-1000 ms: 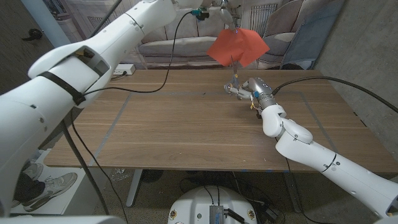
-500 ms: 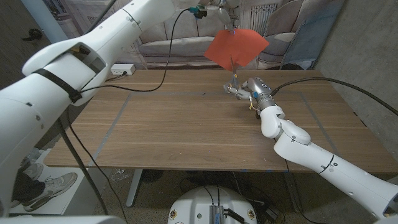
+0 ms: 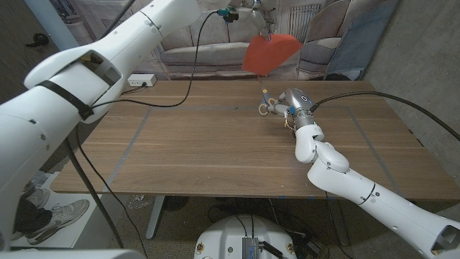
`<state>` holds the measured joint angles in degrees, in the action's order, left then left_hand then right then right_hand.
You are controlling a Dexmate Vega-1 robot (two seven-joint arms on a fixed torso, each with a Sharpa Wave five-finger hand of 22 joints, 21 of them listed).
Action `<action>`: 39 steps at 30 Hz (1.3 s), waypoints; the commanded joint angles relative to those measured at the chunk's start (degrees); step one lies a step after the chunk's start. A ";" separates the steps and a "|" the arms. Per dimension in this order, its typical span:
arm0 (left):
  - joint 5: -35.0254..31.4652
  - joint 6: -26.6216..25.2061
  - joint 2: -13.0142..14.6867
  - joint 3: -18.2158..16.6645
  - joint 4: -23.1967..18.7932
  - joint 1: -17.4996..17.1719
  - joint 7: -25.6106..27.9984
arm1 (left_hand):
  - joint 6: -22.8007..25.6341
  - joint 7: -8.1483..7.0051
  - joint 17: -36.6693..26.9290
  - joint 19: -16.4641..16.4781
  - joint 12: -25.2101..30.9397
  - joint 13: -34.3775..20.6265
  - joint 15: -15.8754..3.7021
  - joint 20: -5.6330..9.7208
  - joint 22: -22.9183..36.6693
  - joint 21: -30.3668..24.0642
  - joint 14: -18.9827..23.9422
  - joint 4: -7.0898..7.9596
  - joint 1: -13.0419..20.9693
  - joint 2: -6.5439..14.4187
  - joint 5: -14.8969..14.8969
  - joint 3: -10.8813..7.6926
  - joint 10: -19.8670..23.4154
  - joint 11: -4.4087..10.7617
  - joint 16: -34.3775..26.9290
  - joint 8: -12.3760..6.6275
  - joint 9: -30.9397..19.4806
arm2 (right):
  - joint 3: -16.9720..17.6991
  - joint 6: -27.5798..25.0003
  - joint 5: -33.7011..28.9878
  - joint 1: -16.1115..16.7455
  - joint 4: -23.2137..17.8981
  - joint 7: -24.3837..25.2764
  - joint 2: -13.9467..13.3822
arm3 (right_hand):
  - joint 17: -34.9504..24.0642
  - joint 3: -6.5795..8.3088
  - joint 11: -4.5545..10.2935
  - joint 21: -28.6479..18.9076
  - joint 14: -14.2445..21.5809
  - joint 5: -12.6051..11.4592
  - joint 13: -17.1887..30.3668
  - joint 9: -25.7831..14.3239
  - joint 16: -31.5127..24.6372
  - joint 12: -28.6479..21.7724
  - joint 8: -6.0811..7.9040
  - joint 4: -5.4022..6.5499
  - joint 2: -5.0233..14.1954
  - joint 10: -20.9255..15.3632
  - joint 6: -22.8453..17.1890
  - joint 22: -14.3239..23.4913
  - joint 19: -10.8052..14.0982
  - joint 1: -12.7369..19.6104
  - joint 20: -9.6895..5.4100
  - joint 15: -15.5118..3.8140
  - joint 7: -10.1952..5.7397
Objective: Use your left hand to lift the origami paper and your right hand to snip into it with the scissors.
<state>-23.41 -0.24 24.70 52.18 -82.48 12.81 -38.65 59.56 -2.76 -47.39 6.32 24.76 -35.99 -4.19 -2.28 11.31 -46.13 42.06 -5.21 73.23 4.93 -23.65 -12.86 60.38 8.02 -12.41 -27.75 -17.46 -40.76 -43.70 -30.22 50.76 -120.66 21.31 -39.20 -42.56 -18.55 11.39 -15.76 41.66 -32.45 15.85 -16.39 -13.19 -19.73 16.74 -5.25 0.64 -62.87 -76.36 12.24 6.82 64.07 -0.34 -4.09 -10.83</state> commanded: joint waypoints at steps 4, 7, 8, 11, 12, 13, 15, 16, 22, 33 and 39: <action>-0.19 0.04 1.33 -0.81 -2.05 -0.86 0.22 | 1.53 0.97 -0.29 0.29 -0.27 -0.10 -9.53 -0.12 0.30 0.00 0.29 0.04 1.50 1.23 -0.24 0.32 2.85 3.11 0.00 -0.69 -4.04 | -0.35 -1.45 -2.21 0.82 -0.75 1.36 1.24 | -0.06 0.16 0.45 -0.13 0.66 0.06 0.15 -0.23 0.04 0.11 0.38 -0.75 3.60 -1.18 -0.57 0.09 0.20 4.06 0.05 -9.21 -0.01; 0.19 -0.17 1.80 -1.39 -2.45 -1.16 0.16 | 1.59 0.98 -0.32 0.32 -0.32 -0.07 -9.52 -0.08 0.29 -0.01 0.33 0.06 1.52 1.26 -0.23 0.36 2.87 3.10 0.00 -0.65 -3.99 | -1.02 -2.92 -3.15 0.30 -0.66 0.89 1.72 | -0.04 0.06 0.46 -0.11 0.70 0.11 0.16 -0.23 0.07 0.09 0.38 -0.64 3.76 -1.28 -0.61 0.10 0.17 3.98 0.12 -9.22 -0.07; 0.40 -0.14 1.97 -1.54 -2.56 -1.28 0.05 | 1.51 0.98 -0.33 0.29 -0.28 -0.09 -9.52 -0.04 0.29 0.00 0.31 0.06 1.52 1.23 -0.22 0.39 2.98 3.08 0.01 -0.62 -4.01 | -0.71 -2.29 -2.59 0.49 -0.77 0.71 1.56 | -0.03 0.01 0.46 -0.10 0.69 0.14 0.16 -0.23 0.10 0.08 0.38 -0.61 3.81 -1.32 -0.60 0.11 0.16 3.95 0.08 -9.23 -0.11; 0.25 -0.07 2.72 -1.92 -3.28 -1.75 0.37 | 1.53 0.97 -0.35 0.31 -0.30 -0.11 -9.52 -0.09 0.29 -0.01 0.30 0.06 1.55 1.22 -0.21 0.42 2.98 3.09 0.03 -0.64 -4.07 | -0.63 -2.69 -2.59 0.77 -0.98 0.67 1.68 | -0.02 -0.05 0.45 -0.11 0.69 0.17 0.17 -0.23 0.13 0.07 0.38 -0.55 3.88 -1.39 -0.62 0.12 0.20 3.91 0.09 -9.23 -0.14; 0.31 -0.41 2.95 -1.98 -3.55 -1.66 -0.22 | 1.52 1.05 -0.37 0.27 -0.29 -0.13 -9.53 -0.13 0.29 0.01 0.33 0.07 1.56 1.24 -0.21 0.43 3.00 3.09 0.02 -0.64 -4.09 | -0.53 -2.41 -2.57 0.99 -0.77 1.20 1.82 | -0.02 -0.07 0.45 -0.11 0.69 0.18 0.17 -0.23 0.14 0.07 0.39 -0.54 3.89 -1.40 -0.63 0.12 0.18 3.91 0.07 -9.23 -0.15; -0.44 -0.66 3.51 -2.07 -4.49 -1.93 0.22 | 1.54 1.00 -0.38 0.27 -0.29 -0.14 -9.54 -0.12 0.29 0.00 0.34 0.06 1.57 1.24 -0.21 0.43 3.00 3.10 0.02 -0.65 -4.10 | -0.57 -2.88 -2.75 1.00 -0.88 1.15 1.90 | -0.02 -0.09 0.45 -0.09 0.69 0.19 0.17 -0.23 0.15 0.07 0.39 -0.53 3.91 -1.41 -0.63 0.12 0.15 3.90 0.09 -9.24 -0.16; -1.32 -0.96 4.61 -2.56 -6.05 -2.22 0.54 | 1.56 0.98 -0.40 0.28 -0.40 -0.03 -9.53 -0.13 0.29 0.00 0.32 0.05 1.60 1.21 -0.20 0.46 2.94 3.10 0.03 -0.64 -4.10 | -0.15 -2.61 -2.50 1.36 -1.21 1.43 1.77 | -0.01 -0.12 0.46 -0.09 0.68 0.21 0.16 -0.23 0.17 0.08 0.39 -0.52 3.94 -1.44 -0.65 0.12 0.16 3.90 0.07 -9.24 -0.18; -0.99 -1.29 4.76 -2.93 -6.21 -2.34 0.30 | 1.60 1.03 -0.41 0.29 -0.35 -0.07 -9.53 -0.09 0.29 -0.01 0.30 0.05 1.61 1.21 -0.20 0.48 3.03 3.09 0.05 -0.66 -4.13 | -0.21 -2.94 -2.83 1.38 -1.24 1.65 1.82 | -0.01 -0.13 0.46 -0.11 0.68 0.22 0.16 -0.22 0.18 0.07 0.39 -0.51 3.96 -1.45 -0.65 0.13 0.20 3.90 0.06 -9.25 -0.19; -1.72 -1.62 6.06 -3.64 -6.74 -3.53 1.31 | 1.61 1.08 -0.46 0.29 -0.37 -0.11 -9.52 -0.03 0.28 -0.01 0.27 0.09 1.65 1.23 -0.18 0.55 3.08 3.11 0.10 -0.60 -4.15 | -0.01 -1.25 -1.66 0.71 -0.24 0.88 1.64 | 0.01 -0.26 0.47 -0.09 0.67 0.30 0.17 -0.23 0.25 0.06 0.41 -0.45 4.07 -1.58 -0.70 0.14 0.18 3.90 0.06 -9.26 -0.23; -3.34 -0.28 6.92 -3.45 -5.95 -4.58 2.26 | 1.68 1.13 -0.55 0.23 -0.58 -0.03 -9.51 -0.13 0.28 -0.01 0.25 0.18 1.69 1.28 -0.13 0.71 3.02 3.10 0.17 -0.43 -4.03 | -1.07 -4.02 -3.08 -0.85 -0.71 -0.86 1.80 | 0.01 -0.34 0.47 -0.11 0.66 0.37 0.18 -0.23 0.30 0.05 0.44 -0.43 4.18 -1.70 -0.76 0.15 0.23 3.98 -0.02 -9.30 -0.25; -6.09 0.39 6.76 -2.80 -5.82 -5.14 3.55 | 1.49 1.03 -0.63 0.21 -0.65 -0.01 -9.55 -0.13 0.29 -0.01 0.26 0.17 1.80 1.31 -0.08 0.77 3.03 3.11 0.17 -0.26 -3.99 | -1.25 -5.13 -3.20 -0.97 -1.02 -1.41 1.79 | 0.02 -0.42 0.47 -0.17 0.66 0.43 0.18 -0.24 0.35 0.04 0.46 -0.43 4.26 -1.81 -0.77 0.17 0.42 4.05 -0.12 -9.31 -0.29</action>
<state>-26.47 -1.04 31.07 48.85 -88.46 8.77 -36.80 59.58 -2.76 -47.89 6.32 24.33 -35.82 -4.19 -2.27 11.31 -46.13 42.06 -5.14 73.46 5.17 -23.53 -12.32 60.51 8.02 -12.41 -27.75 -17.46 -41.34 -46.61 -32.55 50.55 -121.09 21.19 -37.45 -42.46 -18.87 11.00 -15.76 41.66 -32.14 15.84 -16.37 -12.80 -19.66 16.98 -5.55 0.59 -63.32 -76.80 12.25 6.82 64.13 -0.32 -4.09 -10.85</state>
